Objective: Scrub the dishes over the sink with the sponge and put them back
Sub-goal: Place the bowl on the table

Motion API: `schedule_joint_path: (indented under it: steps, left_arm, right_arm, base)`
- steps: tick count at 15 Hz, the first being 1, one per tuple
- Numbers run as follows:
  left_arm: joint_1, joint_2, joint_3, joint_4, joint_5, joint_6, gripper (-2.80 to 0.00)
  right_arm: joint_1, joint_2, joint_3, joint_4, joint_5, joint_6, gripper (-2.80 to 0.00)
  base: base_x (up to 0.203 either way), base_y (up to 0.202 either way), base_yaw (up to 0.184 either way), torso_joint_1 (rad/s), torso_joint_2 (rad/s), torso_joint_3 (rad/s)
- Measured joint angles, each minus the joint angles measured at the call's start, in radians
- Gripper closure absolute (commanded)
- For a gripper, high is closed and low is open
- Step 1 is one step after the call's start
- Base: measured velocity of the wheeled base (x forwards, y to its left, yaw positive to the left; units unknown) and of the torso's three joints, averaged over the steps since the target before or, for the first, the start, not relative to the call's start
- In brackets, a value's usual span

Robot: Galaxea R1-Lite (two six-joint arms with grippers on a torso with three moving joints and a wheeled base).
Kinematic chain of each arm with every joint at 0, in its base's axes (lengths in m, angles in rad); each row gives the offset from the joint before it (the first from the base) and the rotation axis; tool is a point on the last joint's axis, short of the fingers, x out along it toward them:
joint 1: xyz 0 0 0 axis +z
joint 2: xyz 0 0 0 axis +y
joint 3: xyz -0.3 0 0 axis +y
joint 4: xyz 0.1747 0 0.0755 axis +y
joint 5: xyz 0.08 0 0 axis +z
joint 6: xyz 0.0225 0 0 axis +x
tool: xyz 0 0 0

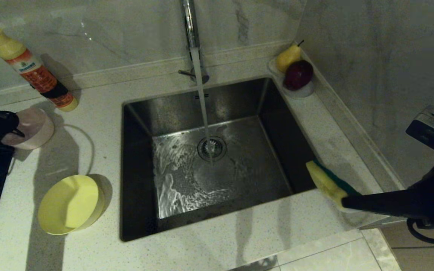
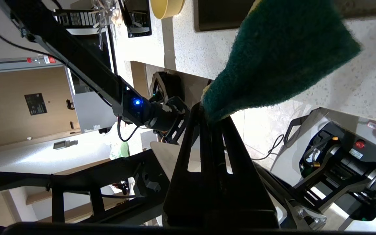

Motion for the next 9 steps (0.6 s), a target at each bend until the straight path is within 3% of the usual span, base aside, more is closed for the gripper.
schedule_joint_path:
  steps: [4, 5, 6, 9]
  left_arm:
    - [0.001, -0.081, -0.033, 0.018, 0.005, 0.007, -2.8]
    - [0.001, -0.113, -0.036, 0.023, 0.006, 0.012, -0.8]
    - [0.001, -0.155, -0.036, 0.033, 0.003, 0.016, 0.0]
    - [-0.002, -0.302, -0.035, 0.102, -0.045, 0.067, 0.0]
  right_arm:
    - [0.0, -0.01, 0.001, 0.002, 0.0, 0.003, 0.0]
    - [0.0, -0.01, 0.001, 0.002, 0.001, 0.003, 0.0]
    - [0.0, -0.006, 0.0, 0.001, 0.001, 0.004, 0.0]
    - [0.0, 0.019, -0.006, 0.001, -0.002, 0.011, 0.0]
  base:
    - [0.0, 0.0, 0.0, 0.0, 0.0, 0.0]
    - [0.0, 0.0, 0.0, 0.0, 0.0, 0.0]
    - [0.0, 0.0, 0.0, 0.0, 0.0, 0.0]
    - [0.0, 0.0, 0.0, 0.0, 0.0, 0.0]
